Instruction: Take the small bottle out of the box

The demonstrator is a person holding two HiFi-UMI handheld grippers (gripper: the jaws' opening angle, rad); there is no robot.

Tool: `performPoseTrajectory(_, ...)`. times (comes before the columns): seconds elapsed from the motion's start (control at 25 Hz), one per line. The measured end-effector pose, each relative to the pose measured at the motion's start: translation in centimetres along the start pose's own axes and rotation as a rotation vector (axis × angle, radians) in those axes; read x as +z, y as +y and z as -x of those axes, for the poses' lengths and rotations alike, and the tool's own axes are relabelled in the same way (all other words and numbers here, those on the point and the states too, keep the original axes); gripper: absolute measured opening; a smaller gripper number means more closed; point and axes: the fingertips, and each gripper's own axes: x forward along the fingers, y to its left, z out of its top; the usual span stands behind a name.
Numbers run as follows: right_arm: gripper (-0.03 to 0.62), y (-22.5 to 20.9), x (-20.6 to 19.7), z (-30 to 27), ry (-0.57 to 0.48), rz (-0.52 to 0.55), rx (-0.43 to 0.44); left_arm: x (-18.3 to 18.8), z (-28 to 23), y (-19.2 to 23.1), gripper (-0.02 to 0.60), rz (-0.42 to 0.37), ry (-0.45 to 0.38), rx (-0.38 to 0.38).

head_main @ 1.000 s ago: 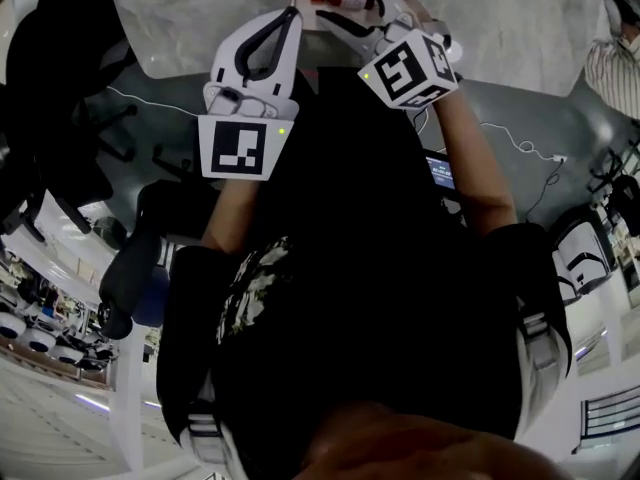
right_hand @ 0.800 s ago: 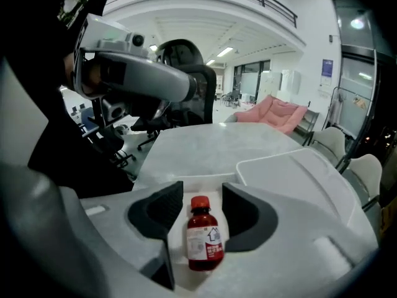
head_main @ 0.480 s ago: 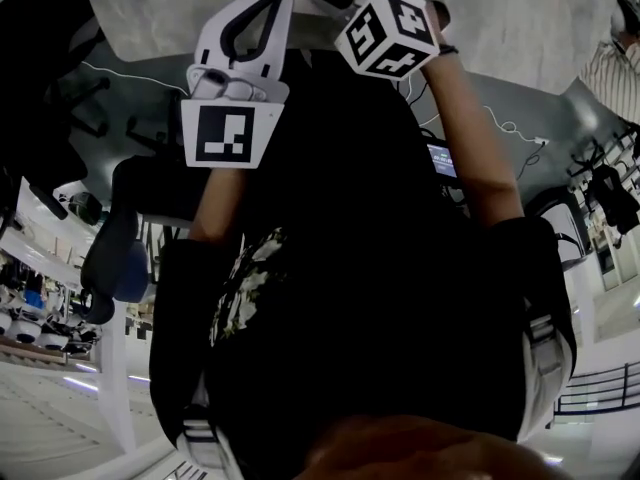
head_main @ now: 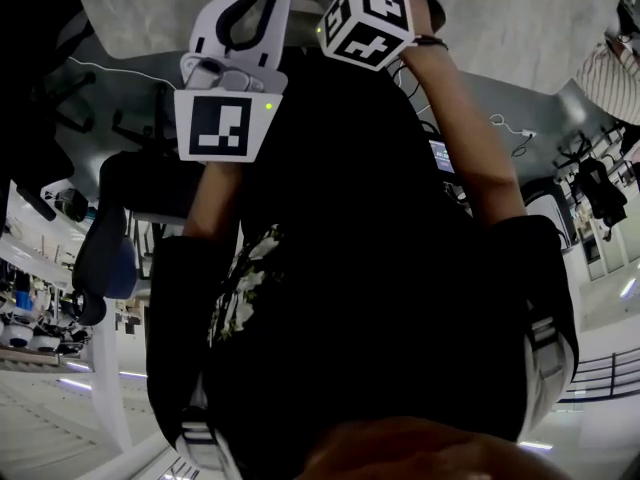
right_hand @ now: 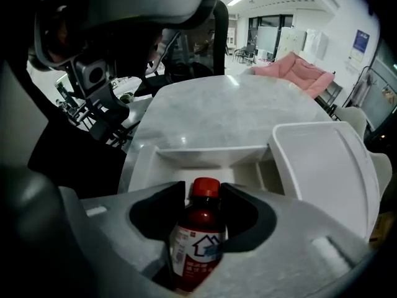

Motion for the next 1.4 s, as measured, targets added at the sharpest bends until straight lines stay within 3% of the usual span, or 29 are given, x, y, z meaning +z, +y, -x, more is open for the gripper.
performPoseTrajectory(0.24, 0.165, -0.3, 0.7, 0.7, -0.072, -0.035, -0.020, -0.2, 0.7, 0.4, 0.011, 0.027, 0.000, 0.029)
performPoseTrajectory(0.64, 0.147, -0.7, 1.6, 3.5, -0.223, -0.116, -0.106, 0.3, 1.0, -0.9, 0.011, -0.001, -0.002, 0.024)
performPoseTrajectory(1.12, 0.143, -1.3, 2.5, 8.0, -0.327, -0.217, -0.235, 2.1, 1.8, -2.9, 0.011, -0.054, -0.003, -0.057)
performPoseTrajectory(1.4, 0.143, 1.3, 4.6, 11.1, -0.406, -0.301, -0.325, 2.7, 5.5, -3.5, 0.011, -0.115, -0.020, -0.110)
